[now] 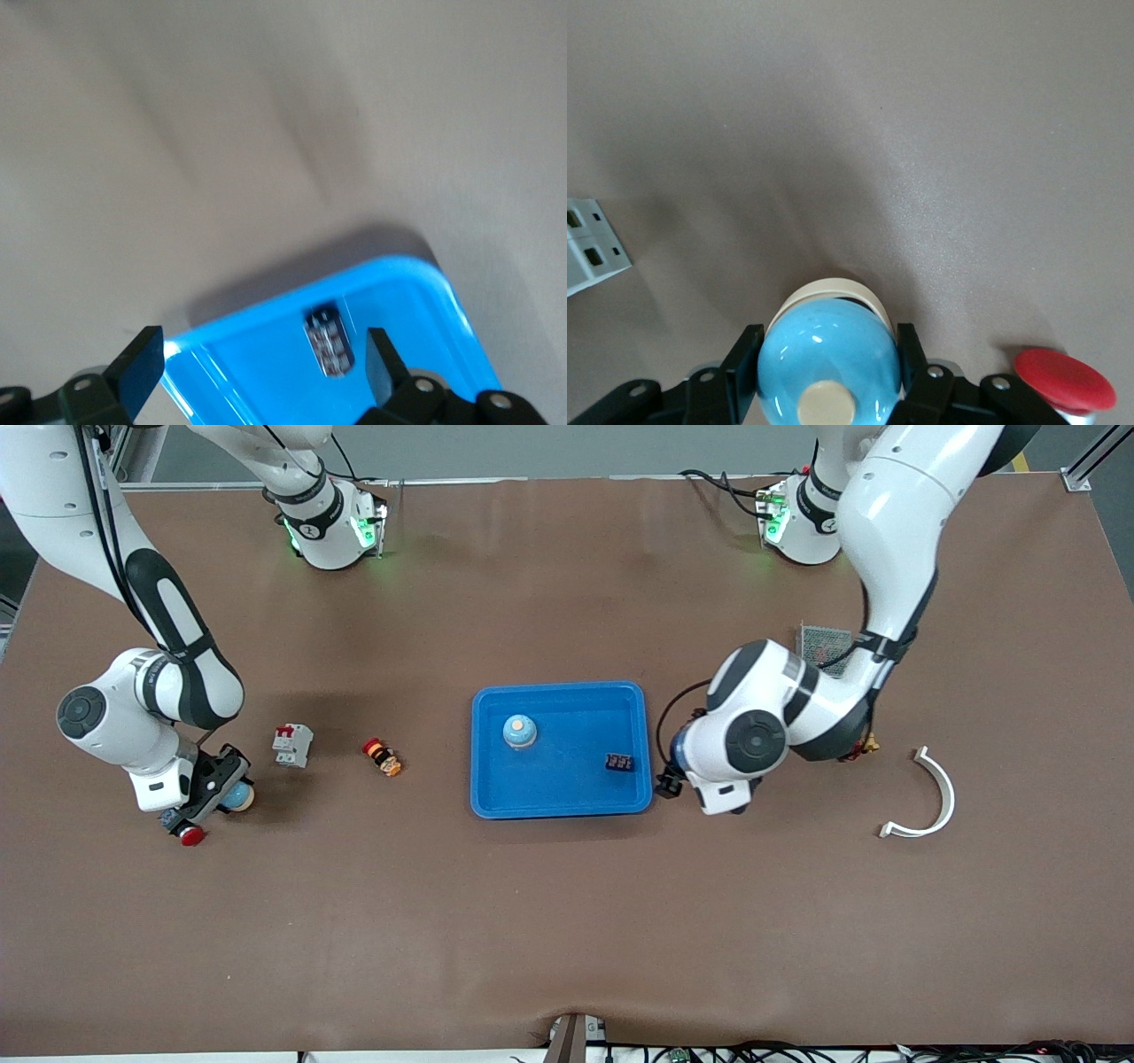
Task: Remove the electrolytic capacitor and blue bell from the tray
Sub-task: 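Release the bell with the right gripper while the left gripper grasps the second capacitor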
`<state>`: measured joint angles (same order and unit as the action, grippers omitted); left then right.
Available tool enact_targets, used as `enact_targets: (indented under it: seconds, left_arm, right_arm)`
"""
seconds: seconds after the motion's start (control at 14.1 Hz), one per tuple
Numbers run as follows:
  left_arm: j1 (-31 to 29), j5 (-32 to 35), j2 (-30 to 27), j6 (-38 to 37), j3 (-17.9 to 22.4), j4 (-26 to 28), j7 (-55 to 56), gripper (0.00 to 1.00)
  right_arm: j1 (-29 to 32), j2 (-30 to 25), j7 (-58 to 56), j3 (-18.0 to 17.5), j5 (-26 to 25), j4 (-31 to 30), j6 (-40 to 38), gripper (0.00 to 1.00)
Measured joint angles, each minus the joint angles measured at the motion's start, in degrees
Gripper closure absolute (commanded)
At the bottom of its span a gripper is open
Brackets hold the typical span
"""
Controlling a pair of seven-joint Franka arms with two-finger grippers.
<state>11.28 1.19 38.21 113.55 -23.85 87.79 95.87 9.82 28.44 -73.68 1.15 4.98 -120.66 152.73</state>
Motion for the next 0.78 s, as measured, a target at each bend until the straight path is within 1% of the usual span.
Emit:
enact_targets:
  seconds: [0.21, 0.28, 0.35, 0.43, 0.5, 0.78]
  left_arm:
    - [3.16, 0.0, 1.52, 3.87, 0.1, -0.46, 6.09, 0.07]
    - [3.84, 0.0, 1.99, 5.15, 0.14, -0.49, 8.27, 0.07]
    - [4.39, 0.0, 2.5, 6.47, 0.16, -0.51, 10.32, 0.09]
    - [4.94, 0.0, 3.08, 7.76, 0.27, -0.51, 12.22, 0.09]
    - [5.86, 0.0, 3.85, 9.32, 0.73, -0.54, 14.52, 0.11]
    - [10.06, 0.02, 5.67, 11.63, 4.52, -0.61, 21.02, 0.19]
  right_arm:
    - [0.0, 0.0, 0.0, -0.03, 0.62, -0.14, 0.0, 0.74]
    - [0.0, 0.0, 0.0, -0.04, 0.67, -0.16, 0.0, 0.71]
    - [0.0, 0.0, 0.0, -0.06, 0.75, -0.19, 0.0, 0.63]
    - [0.0, 0.0, 0.0, -0.09, 0.8, -0.22, 0.0, 0.43]
    - [0.0, 0.0, 0.0, -0.14, 0.83, -0.25, 0.0, 0.0]
    - [0.0, -0.02, 0.01, -0.36, 1.11, -0.17, 0.19, 0.0]
